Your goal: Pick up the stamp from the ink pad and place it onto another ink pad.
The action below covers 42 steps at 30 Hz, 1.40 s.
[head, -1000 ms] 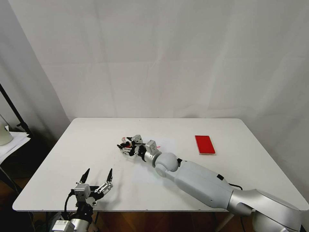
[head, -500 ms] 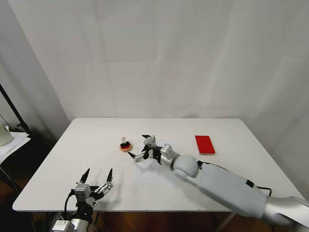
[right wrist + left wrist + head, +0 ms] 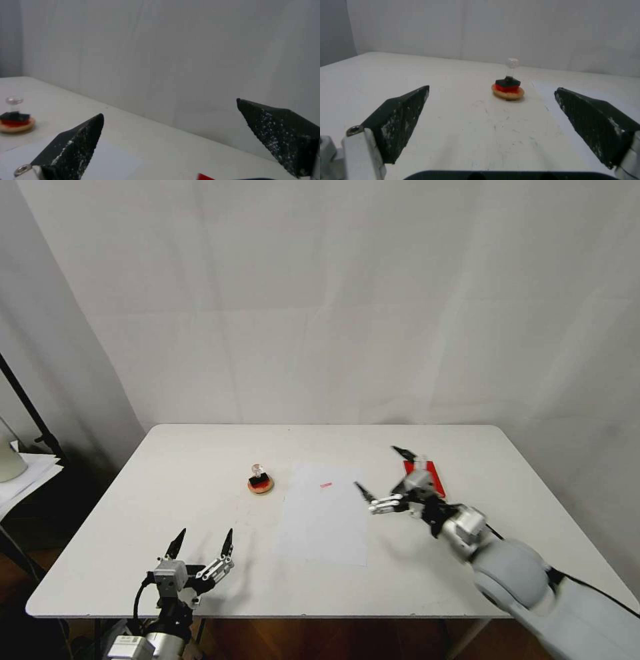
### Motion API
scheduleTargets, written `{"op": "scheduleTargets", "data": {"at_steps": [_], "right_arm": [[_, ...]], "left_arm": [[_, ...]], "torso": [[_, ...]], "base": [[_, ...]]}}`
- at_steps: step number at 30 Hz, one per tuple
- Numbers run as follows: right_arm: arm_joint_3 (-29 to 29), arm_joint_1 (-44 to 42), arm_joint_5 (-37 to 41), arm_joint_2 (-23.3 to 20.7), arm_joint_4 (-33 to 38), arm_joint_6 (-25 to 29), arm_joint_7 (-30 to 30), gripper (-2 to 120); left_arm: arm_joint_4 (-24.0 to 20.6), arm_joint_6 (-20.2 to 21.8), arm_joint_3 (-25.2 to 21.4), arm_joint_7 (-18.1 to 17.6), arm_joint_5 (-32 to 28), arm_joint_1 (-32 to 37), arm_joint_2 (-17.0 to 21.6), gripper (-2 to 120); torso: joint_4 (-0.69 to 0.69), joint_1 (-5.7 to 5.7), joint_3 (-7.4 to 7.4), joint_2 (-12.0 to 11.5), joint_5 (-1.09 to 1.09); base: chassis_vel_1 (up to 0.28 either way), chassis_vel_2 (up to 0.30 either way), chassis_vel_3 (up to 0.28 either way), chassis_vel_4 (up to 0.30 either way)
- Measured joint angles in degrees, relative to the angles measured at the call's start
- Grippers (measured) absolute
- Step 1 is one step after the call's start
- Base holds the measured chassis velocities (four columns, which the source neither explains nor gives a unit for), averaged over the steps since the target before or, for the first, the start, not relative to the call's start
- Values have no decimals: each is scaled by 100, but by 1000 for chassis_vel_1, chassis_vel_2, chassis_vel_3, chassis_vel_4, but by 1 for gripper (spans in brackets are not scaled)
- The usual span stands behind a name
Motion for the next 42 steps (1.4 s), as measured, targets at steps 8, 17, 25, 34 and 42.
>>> {"op": "scheduleTargets", "data": {"at_steps": [8, 17, 25, 34, 42], "right_arm": [[1620, -2332, -620, 1338, 490, 475, 387, 100], [1802, -3307, -1141, 2250, 436, 1006, 243, 100], [1801, -3302, -1184, 2278, 424, 1065, 159, 100], [1766, -3257, -1182, 2255, 406, 1060, 150, 100], [1753, -3244, -1175, 2248, 400, 1054, 146, 100]], "left_arm": [[0, 0, 0, 0, 0, 0, 0, 100], [1, 0, 0, 0, 0, 0, 0, 100], [0, 0, 0, 0, 0, 0, 0, 100], [0, 0, 0, 0, 0, 0, 1, 100], [0, 0, 0, 0, 0, 0, 0, 100]], "torso": [[-2, -1, 0, 0, 0], [-1, -1, 1, 0, -3], [-1, 0, 1, 0, -1], [-1, 0, 1, -1, -1], [-1, 0, 1, -1, -1]], "base": [[0, 0, 0, 0], [0, 0, 0, 0], [0, 0, 0, 0], [0, 0, 0, 0], [0, 0, 0, 0]]}}
